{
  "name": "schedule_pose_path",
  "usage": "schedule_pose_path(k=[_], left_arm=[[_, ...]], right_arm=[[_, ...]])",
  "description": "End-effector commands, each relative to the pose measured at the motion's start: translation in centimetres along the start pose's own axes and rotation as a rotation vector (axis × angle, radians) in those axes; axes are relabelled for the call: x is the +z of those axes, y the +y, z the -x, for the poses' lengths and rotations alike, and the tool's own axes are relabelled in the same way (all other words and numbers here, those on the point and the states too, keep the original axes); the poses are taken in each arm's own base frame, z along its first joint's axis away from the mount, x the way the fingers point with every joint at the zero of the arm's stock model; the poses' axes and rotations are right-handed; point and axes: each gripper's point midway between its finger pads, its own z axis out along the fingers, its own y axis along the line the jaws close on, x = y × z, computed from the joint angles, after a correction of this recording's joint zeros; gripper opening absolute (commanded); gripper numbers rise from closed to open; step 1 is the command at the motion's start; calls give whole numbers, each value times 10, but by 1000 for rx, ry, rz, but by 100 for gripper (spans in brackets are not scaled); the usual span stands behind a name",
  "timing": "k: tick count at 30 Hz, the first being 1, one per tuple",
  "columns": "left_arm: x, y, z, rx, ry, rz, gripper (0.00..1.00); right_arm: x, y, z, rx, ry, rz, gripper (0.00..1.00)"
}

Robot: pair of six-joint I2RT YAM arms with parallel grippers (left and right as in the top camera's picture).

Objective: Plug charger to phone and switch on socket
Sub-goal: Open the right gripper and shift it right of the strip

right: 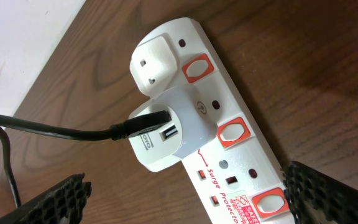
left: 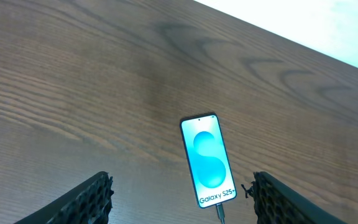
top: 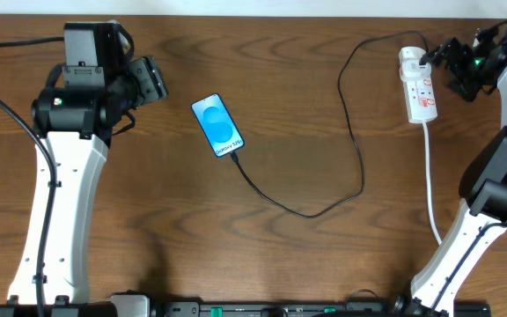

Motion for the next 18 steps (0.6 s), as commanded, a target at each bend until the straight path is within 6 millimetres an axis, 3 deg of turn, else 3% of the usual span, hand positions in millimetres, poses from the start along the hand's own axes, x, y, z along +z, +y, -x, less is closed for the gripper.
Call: schedule_pose_path(k=[1,18], left_arm=[[3,4,1,6,2,18,73],[3,4,1,5,2,18,73]], right_arm=[[-1,4,4,7,-6,16,99],[0,5,4,3,-10,17,99]])
